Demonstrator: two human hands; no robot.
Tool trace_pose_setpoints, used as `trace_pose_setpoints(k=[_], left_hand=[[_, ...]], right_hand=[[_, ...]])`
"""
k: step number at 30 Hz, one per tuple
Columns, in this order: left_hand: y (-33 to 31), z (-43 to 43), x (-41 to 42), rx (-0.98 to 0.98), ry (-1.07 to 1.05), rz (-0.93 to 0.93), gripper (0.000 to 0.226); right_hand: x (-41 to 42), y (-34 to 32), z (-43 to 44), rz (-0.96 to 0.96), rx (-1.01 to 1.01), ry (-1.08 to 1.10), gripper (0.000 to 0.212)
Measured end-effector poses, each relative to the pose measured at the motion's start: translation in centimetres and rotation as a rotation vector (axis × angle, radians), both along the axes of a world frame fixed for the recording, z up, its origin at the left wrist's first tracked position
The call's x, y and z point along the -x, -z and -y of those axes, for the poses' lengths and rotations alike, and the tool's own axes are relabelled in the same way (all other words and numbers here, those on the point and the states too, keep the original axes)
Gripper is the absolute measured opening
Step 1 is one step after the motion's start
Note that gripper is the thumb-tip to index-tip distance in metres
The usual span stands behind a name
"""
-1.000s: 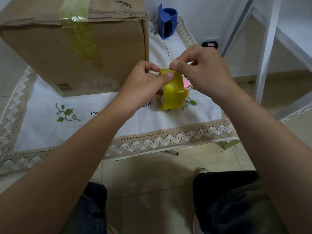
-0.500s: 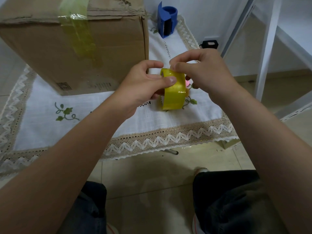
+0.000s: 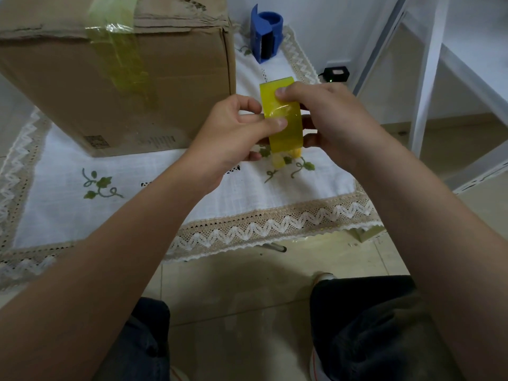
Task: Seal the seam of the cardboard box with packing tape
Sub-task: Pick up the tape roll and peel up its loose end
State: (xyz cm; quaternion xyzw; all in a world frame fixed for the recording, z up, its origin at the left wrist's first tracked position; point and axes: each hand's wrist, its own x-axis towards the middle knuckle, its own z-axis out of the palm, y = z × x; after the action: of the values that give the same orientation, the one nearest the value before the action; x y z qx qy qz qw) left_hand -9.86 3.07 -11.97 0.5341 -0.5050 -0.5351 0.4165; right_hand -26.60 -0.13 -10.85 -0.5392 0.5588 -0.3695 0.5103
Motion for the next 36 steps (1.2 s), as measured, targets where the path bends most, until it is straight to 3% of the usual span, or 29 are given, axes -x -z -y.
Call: trace_pose_setpoints(k=[4,11,14,17,21,25,29,31,34,36], left_hand=[[-0.2,0.4,0.4,0.053,-0.052,0.031,0.021],[0.3,1.1,0.4,0.032,-0.086,-0.050,0.014],[0.3,1.4,0.3,0.009,-0.081,-0.134,0.013],[0.5,1.8,0.4,0.045,-0.083,-0.103,0.017],[1.2,2.2,0.6,0.014,-0.112,-0.014,0.025],[1.6,2.3,0.5,-0.010,-0.094,0.098,0.019],[1.9,2.3,0.5,-0.052,-0.071,0.135,0.017],[1.9,2.4,0.5,-0.062,-0.062,0.140,0.017],[2.0,2.4,0.5,-0.065,-0.058,0.141,0.018],[2.1,2.5,0.5,-0.067,-0.058,0.143,0.020]], right_hand=[[0.0,0.3,0.0,0.007,0.046,0.006,0.045],[0.3,0.3,-0.2,-0.074,0.124,-0.094,0.041],[0.4,0.4,0.0,-0.118,0.195,-0.076,0.025],[0.3,0.7,0.5,-0.210,0.312,-0.045,0.015],[0.6,1.3,1.5,-0.386,0.442,-0.035,0.011],[1.6,3.2,3.2,-0.761,0.491,0.005,0.013],[2.1,4.1,4.0,-1.009,0.460,0.032,0.017],[1.9,4.3,4.3,-1.077,0.436,0.001,0.004],[1.6,4.3,4.6,-1.059,0.439,-0.047,0.035],[1.3,3.8,4.4,-1.018,0.490,-0.057,0.040]])
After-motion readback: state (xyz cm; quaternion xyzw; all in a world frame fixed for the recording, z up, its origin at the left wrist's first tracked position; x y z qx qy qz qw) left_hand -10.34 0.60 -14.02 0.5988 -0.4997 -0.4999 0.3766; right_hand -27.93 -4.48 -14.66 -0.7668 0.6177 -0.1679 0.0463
